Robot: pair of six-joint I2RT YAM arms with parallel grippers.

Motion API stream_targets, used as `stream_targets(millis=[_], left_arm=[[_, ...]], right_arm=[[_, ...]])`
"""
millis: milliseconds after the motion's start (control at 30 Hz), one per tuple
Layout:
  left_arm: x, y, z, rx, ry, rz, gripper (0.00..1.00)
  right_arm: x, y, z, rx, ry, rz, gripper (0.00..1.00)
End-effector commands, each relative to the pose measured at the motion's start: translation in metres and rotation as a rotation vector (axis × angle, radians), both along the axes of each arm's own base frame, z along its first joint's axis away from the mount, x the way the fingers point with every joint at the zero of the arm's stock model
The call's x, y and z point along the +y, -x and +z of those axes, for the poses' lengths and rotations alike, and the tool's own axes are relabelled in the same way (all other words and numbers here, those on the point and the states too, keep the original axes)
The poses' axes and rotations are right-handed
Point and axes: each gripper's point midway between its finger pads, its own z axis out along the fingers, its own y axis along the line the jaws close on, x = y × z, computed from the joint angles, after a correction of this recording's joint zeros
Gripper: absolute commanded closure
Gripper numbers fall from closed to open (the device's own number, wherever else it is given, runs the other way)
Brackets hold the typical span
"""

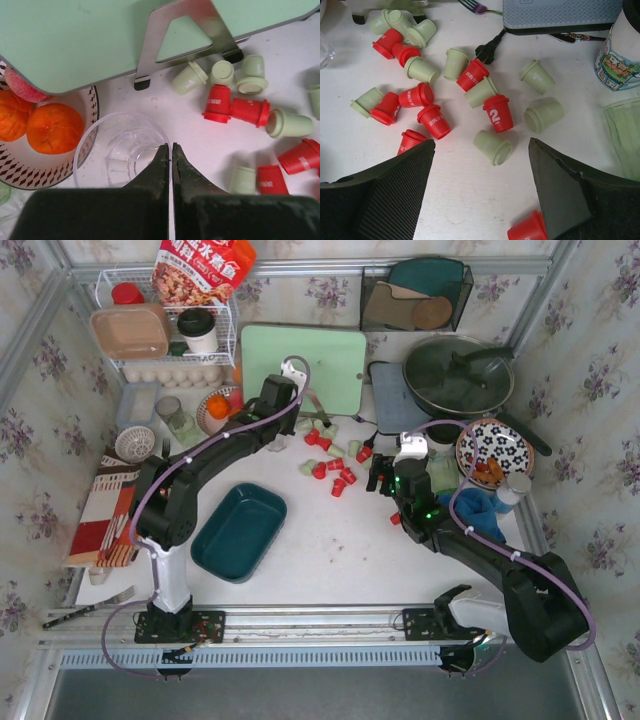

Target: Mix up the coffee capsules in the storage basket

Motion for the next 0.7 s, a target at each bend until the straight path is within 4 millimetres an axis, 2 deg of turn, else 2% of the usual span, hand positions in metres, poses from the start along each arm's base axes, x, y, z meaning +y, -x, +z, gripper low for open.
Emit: stream_targets(millis=[0,133,500,667], left_arm=[[-0.007,-0.019,0.003,-0.052,0.023,-0.012,1.00],[-0.006,-0.029,-0.009,-0.057,0.016,0.000,1.00],[0.014,-0.057,-0.041,-0.069,-0.020,0.062,1.00],[0.018,-0.062,-0.044,-0.066,0.003,0.064,1.00]], right_arm=[[0.002,-0.005,0.010,-0.034,-0.023,-0.011,0.17],[0.003,-0.005,0.008,-0.030,-0.026,-0.006,0.17],[0.006,-0.006,0.005,-0.018,-0.030,0.005,0.17],[0.006,-0.006,0.004,-0.015,-0.029,0.004,0.17]])
